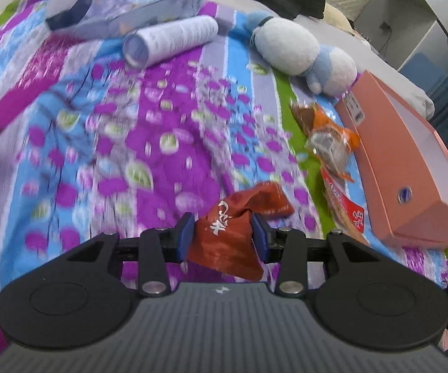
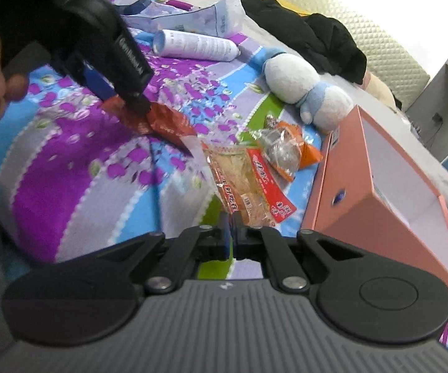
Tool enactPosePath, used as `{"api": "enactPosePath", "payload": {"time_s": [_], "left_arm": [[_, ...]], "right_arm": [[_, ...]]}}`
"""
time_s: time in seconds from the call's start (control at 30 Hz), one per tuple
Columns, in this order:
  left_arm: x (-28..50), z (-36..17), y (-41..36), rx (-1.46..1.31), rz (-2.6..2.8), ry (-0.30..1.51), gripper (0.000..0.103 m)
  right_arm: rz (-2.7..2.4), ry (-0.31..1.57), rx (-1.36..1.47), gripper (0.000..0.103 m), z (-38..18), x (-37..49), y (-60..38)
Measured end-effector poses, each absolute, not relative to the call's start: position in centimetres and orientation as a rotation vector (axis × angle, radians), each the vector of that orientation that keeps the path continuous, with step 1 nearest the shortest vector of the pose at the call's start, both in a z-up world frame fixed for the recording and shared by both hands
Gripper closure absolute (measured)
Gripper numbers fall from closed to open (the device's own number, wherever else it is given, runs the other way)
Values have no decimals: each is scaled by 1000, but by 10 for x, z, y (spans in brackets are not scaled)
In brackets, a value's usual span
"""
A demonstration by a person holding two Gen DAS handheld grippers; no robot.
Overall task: Organize snacks
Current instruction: 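Grasp the red foil candy with left gripper while right grasps the red-labelled fish pack, then lift and carry the red foil candy and red-labelled pack over the pink box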
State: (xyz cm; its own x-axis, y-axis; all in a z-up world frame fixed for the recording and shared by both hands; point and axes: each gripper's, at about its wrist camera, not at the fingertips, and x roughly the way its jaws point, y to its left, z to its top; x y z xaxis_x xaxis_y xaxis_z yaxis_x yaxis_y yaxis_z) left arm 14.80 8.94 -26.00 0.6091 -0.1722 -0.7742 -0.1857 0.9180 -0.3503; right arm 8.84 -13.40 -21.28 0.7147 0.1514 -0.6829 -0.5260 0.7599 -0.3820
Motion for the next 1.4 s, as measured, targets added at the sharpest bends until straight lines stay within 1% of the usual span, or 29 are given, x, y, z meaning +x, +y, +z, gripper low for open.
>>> {"api": "enactPosePath", "payload": {"time_s": [0.23, 0.33, 0.43, 0.47, 0.5, 0.53, 0.57, 0.6, 0.63, 0.73, 0.8, 0.83, 0.87, 1.13, 1.27, 1.4], "left_arm": [[117, -268, 77, -437, -35, 983, 56], [110, -271, 73, -433, -84, 1002, 55], [106, -269, 69, -395, -109, 1012, 48], [105, -268, 68, -383, -119, 1013, 44], [103, -266, 67, -373, -127, 1010, 39], [103, -265, 67, -367, -134, 1006, 37], [102, -263, 68, -363, -141, 1001, 34], [102, -261, 68, -360, -145, 994, 31], [102, -259, 69, -358, -147, 989, 31], [107, -256, 68, -312, -165, 969, 31], [114, -256, 69, -296, -172, 964, 31], [118, -257, 69, -299, -172, 967, 31], [122, -258, 69, -303, -177, 971, 31], [144, -269, 60, -274, -215, 1000, 31], [151, -277, 56, -268, -228, 1022, 33], [155, -278, 52, -240, -230, 1025, 38]], "right_arm": [[403, 720, -559, 98, -211, 71, -152], [406, 749, -504, 95, -212, 68, -161], [416, 779, -449, 95, -210, 67, -165], [423, 783, -440, 94, -210, 66, -165], [425, 785, -432, 91, -209, 66, -166], [422, 787, -425, 85, -208, 65, -166], [425, 793, -412, 66, -208, 66, -167], [430, 797, -395, 49, -207, 66, -168], [438, 795, -377, 45, -205, 65, -170], [475, 792, -302, 43, -203, 67, -174], [475, 797, -227, 30, -204, 73, -177], [465, 800, -190, 17, -206, 77, -178], [453, 802, -159, 13, -208, 81, -180], [345, 887, 57, 13, -233, 116, -188], [328, 905, 42, 13, -245, 127, -180], [331, 906, -12, 13, -252, 136, -171]]}}
